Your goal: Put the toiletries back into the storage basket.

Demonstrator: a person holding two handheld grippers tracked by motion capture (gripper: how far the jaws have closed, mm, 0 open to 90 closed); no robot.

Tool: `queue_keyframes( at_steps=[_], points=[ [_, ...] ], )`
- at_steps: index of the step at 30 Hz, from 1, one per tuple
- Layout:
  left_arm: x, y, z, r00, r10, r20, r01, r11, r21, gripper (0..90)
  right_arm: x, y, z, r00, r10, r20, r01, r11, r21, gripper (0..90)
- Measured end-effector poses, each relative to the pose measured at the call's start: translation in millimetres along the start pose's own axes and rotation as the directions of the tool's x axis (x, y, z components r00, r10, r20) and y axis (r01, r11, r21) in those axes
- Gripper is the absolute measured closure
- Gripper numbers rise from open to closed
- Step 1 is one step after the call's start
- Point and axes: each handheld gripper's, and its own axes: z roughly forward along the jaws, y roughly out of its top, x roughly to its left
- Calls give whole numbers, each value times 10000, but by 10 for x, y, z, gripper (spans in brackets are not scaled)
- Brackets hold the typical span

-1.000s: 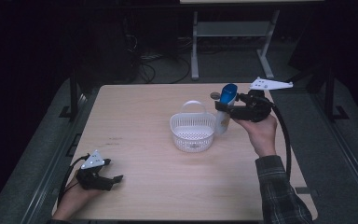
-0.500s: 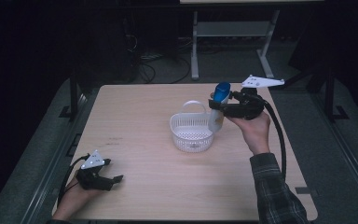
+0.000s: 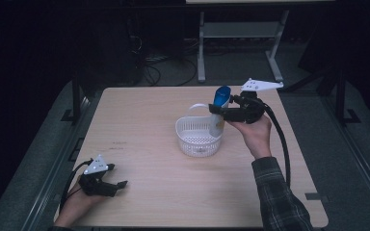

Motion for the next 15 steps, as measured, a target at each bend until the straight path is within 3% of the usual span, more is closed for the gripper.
queue_keyframes(
  at_steps=[15],
  points=[
    [-3,-1,1,10000,-19,29,19,10000,-3,130,24,-53,120,10000,-47,-87,50,9995,301,339]
  ],
)
